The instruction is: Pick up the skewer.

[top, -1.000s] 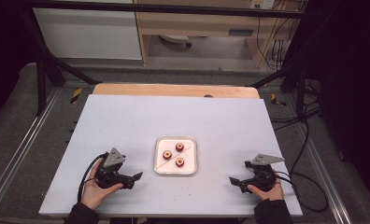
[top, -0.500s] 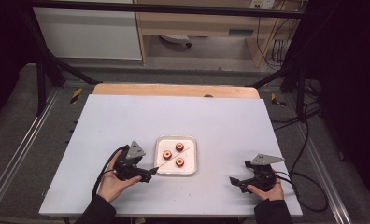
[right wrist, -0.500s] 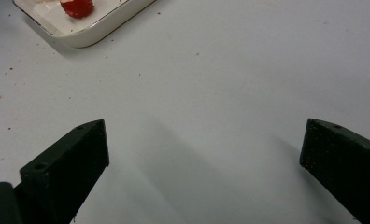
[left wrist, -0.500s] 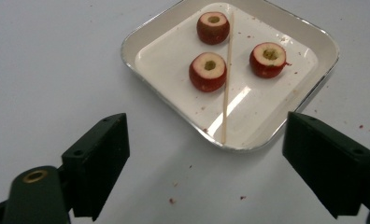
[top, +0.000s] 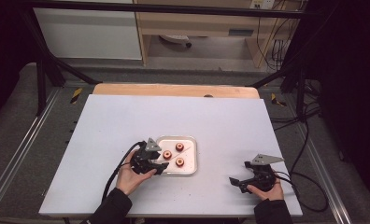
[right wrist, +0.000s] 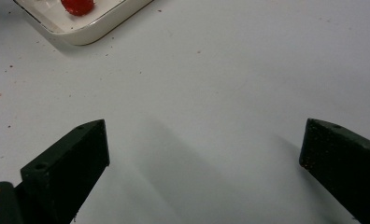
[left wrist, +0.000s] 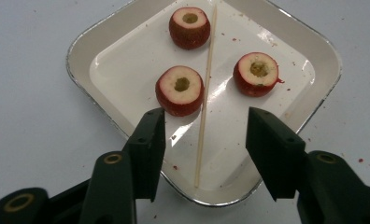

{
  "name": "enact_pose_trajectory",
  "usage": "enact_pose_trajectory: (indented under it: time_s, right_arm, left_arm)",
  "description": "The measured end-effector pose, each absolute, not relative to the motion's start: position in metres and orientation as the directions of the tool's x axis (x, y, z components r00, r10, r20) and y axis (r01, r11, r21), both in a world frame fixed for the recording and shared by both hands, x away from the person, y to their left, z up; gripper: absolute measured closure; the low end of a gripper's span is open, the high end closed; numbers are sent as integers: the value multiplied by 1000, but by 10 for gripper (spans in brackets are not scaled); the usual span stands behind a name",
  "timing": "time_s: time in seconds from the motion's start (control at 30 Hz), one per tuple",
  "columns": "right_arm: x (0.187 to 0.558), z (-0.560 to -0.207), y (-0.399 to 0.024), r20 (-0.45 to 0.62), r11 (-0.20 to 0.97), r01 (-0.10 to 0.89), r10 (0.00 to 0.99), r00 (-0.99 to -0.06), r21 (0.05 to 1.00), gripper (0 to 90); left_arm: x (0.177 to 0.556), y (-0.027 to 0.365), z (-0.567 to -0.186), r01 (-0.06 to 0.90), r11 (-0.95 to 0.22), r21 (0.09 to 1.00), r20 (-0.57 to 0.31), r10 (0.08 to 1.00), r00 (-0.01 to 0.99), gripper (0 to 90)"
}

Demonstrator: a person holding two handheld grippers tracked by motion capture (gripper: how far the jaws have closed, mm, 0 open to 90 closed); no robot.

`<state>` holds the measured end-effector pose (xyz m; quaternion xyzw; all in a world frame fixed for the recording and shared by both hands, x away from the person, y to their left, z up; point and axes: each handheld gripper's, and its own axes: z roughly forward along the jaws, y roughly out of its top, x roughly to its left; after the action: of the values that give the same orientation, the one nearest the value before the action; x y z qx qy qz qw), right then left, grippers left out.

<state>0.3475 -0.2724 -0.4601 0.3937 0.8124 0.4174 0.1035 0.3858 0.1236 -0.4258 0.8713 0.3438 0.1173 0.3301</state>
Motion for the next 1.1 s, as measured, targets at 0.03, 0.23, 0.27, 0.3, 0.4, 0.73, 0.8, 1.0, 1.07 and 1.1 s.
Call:
enact_pose_trajectory:
  time_s: [0.03,0.23,0.27,0.3,0.4,0.73,0.8,1.0,1.07,1.1]
  right_arm:
    - [347,-460,-273,161,342,554,726,-668,759,21]
    - [348,-460,-272,159,342,553,727,-668,760,21]
    - [348,-460,-272,159,342,553,727,-668,760,21]
    - [348,-460,-272,159,342,552,726,-669,760,21]
    - [348,-460,-272,159,342,552,726,-669,760,21]
    - [348,-461,-272,159,343,552,726,-669,760,21]
    - [348,-460,-272,161,345,554,725,-670,758,21]
    - [348,-461,-272,159,348,554,723,-672,756,21]
    - [348,-461,-272,160,349,555,723,-672,755,21]
    - [348,-461,-272,159,349,555,723,-672,755,21]
  left_arm:
    - [387,123,-427,519,-552,653,-14,676,737,551]
    - [391,119,-433,514,-557,652,-3,676,737,685]
    - [391,119,-434,514,-557,653,0,678,735,685]
    - [391,118,-435,511,-557,655,2,677,736,717]
    - [392,116,-438,504,-565,653,8,671,742,736]
    - [390,115,-440,493,-580,649,22,661,750,860]
    - [390,116,-440,490,-583,648,24,659,752,875]
    - [389,116,-440,466,-594,656,36,641,767,885]
    - [388,117,-441,456,-598,660,44,636,771,885]
    - [387,118,-440,456,-595,662,42,637,770,885]
